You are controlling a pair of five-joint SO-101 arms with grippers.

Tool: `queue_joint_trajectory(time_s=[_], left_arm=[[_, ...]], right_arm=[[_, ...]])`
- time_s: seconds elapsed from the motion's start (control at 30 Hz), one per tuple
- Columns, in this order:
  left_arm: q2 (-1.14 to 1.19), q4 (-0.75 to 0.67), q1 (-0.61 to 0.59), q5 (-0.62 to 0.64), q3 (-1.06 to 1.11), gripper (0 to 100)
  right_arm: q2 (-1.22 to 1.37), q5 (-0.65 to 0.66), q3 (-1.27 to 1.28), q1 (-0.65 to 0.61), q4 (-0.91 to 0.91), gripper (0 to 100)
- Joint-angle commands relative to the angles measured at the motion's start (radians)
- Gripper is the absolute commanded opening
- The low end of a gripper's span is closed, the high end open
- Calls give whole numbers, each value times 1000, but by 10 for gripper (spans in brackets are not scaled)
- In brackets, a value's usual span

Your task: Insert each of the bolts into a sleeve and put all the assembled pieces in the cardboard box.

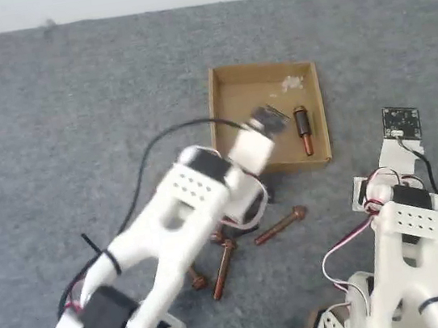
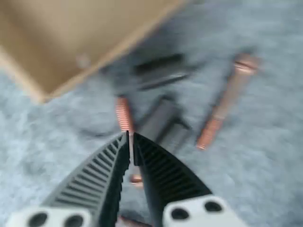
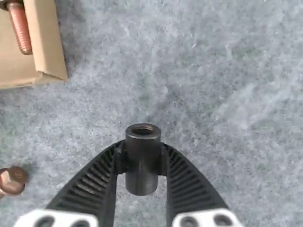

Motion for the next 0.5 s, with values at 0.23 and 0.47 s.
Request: queue_joint_trajectory(time_s=[0.23,0.47], left_arm=[[-48,-97,183,-43,62,109],[74,-173,235,-43,73,112]], right_arm=[[-8,-11,-68,28,-15,6],[-8,-87,-95,153,-16,6]])
